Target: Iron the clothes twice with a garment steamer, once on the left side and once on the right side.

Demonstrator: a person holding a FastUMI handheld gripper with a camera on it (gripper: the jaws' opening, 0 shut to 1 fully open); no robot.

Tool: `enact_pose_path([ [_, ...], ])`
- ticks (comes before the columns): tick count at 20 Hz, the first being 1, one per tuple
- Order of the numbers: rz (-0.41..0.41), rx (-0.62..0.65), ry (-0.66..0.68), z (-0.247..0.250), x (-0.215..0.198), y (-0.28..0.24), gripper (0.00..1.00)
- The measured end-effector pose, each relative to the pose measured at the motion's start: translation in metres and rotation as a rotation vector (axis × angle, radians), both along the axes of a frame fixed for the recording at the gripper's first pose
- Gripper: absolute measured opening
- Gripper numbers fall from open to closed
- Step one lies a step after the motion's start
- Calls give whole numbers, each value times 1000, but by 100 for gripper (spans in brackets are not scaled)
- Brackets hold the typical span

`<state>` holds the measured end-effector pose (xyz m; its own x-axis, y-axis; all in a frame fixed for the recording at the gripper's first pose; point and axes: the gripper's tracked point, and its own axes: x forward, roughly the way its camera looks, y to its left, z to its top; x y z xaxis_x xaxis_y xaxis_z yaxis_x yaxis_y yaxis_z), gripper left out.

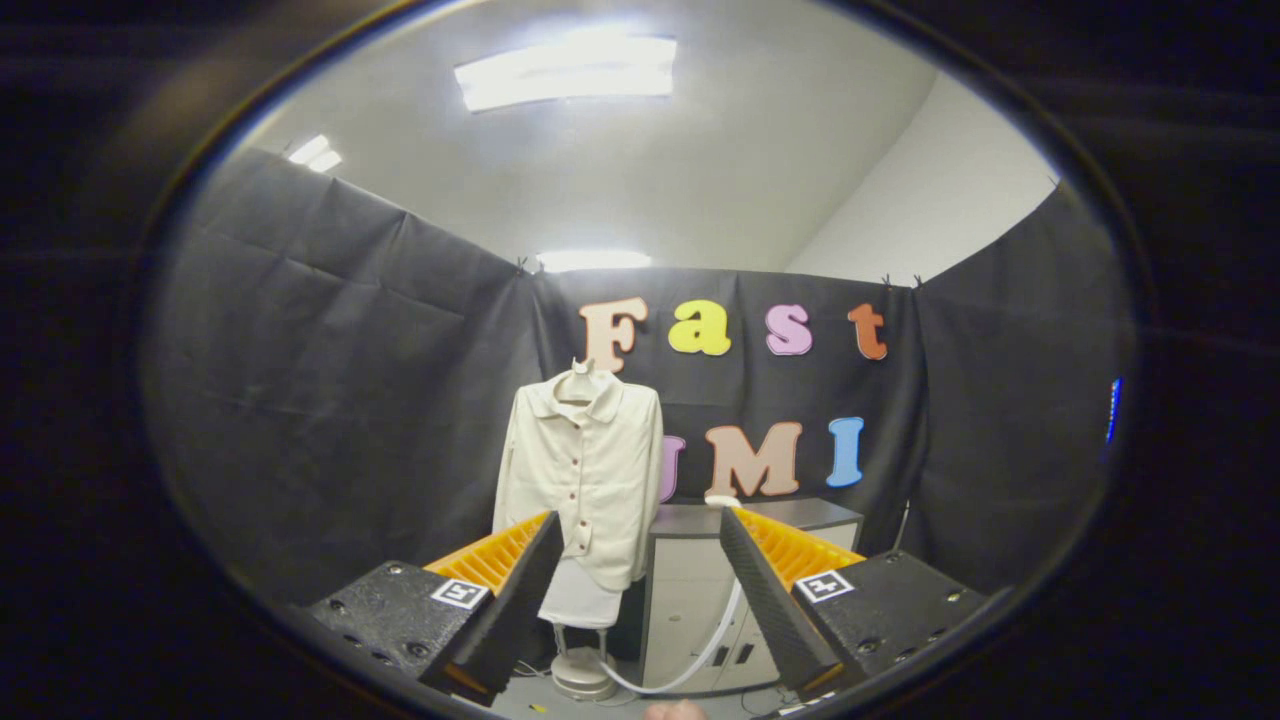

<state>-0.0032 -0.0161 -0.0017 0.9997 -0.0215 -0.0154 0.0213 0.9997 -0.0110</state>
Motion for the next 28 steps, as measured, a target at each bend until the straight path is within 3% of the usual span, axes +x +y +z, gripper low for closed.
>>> enact_pose_path([
  [7, 5, 4, 17, -7, 5, 5, 96],
  [17, -64, -46, 35, -24, 41, -10, 96],
  [23, -43, -119, 31, -31, 92, -29, 96],
  [28, -49, -61, 31, -46, 143, -66, 96],
])
